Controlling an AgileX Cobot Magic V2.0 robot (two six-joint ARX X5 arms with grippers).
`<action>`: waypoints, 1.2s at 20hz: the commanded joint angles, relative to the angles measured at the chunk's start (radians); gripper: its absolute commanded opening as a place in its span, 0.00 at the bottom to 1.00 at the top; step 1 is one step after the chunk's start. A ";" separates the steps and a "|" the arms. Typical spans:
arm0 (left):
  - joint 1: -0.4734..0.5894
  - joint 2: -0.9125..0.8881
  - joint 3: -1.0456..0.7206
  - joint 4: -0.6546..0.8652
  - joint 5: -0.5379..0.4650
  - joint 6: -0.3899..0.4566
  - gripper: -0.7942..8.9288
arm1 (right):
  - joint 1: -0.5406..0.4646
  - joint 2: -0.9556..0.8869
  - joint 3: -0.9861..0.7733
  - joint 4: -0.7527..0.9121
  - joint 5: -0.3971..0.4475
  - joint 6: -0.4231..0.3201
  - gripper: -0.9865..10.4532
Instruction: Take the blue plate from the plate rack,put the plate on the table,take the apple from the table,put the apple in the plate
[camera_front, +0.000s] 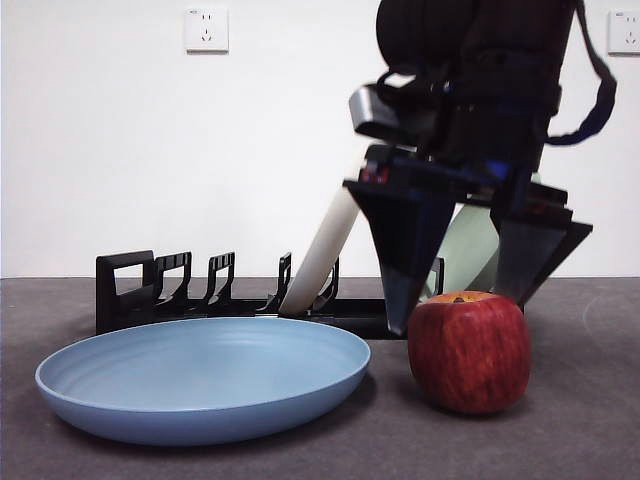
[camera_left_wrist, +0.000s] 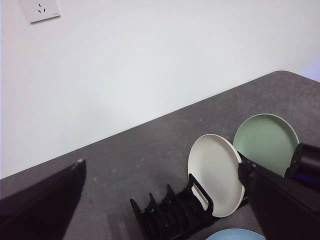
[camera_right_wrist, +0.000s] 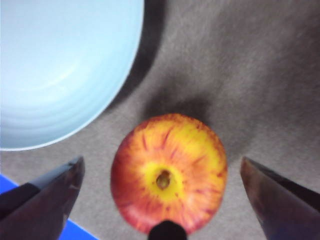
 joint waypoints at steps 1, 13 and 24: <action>0.002 -0.003 -0.005 0.002 -0.003 -0.007 0.65 | 0.003 0.023 0.000 0.002 -0.002 -0.003 0.58; 0.002 -0.003 -0.005 -0.001 -0.002 -0.007 0.65 | 0.003 0.028 0.000 -0.027 0.010 0.000 0.08; 0.002 -0.003 -0.004 -0.004 -0.002 -0.007 0.65 | 0.003 -0.114 0.016 -0.027 0.009 0.011 0.08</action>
